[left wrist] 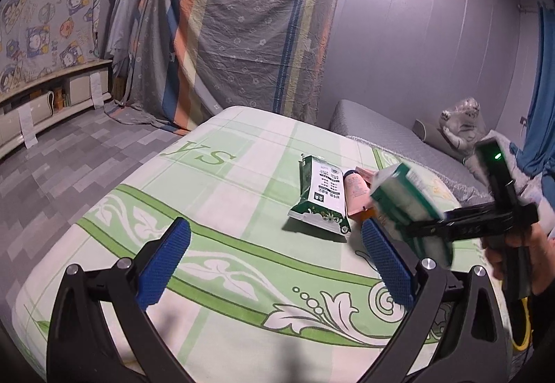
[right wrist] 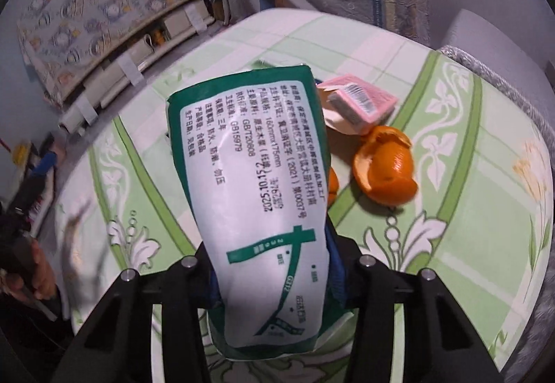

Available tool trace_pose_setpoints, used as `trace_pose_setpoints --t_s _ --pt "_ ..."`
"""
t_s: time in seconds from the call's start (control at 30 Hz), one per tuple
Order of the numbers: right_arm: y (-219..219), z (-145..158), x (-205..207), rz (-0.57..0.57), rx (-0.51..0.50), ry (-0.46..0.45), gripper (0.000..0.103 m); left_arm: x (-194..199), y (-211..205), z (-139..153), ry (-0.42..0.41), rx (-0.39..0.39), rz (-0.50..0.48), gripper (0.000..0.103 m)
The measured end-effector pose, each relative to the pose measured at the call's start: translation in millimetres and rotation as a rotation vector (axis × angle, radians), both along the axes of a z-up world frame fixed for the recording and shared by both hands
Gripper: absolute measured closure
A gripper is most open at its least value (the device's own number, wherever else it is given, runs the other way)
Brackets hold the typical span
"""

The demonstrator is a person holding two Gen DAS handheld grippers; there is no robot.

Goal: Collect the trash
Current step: 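Grasp the peeled orange with the left gripper while the right holds the pouch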

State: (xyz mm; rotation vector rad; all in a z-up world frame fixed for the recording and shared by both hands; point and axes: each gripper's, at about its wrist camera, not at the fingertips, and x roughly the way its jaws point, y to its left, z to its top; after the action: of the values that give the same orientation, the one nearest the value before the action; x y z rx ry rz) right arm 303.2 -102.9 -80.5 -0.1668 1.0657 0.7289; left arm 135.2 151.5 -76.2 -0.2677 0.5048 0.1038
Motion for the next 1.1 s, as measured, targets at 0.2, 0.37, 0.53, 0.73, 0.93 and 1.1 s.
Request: trace_pose_setpoints --t_s 0.2,0.37,0.53,0.73,0.93,1.1 --pt "-72 56 -33 -0.103 0.186 -0.075 0.059 14 -21 7 0.023 0.057 -0.069 0.008" --pt "-128 79 -71 -0.186 0.263 -0.128 0.058 36 -49 8 0.062 0.059 -0.164 0.008" --pt "-172 80 -105 -0.239 0.349 -0.138 0.057 59 -90 1 0.107 0.097 -0.264 0.008" --pt "-202 73 -138 -0.268 0.408 -0.155 0.057 95 -136 -9 0.138 0.153 -0.409 0.009" --pt "-217 64 -147 -0.288 0.446 -0.162 0.056 137 -161 -27 0.231 0.182 -0.423 0.009" --pt "-225 56 -146 -0.305 0.473 -0.146 0.056 160 -170 -44 0.295 0.206 -0.354 0.012"
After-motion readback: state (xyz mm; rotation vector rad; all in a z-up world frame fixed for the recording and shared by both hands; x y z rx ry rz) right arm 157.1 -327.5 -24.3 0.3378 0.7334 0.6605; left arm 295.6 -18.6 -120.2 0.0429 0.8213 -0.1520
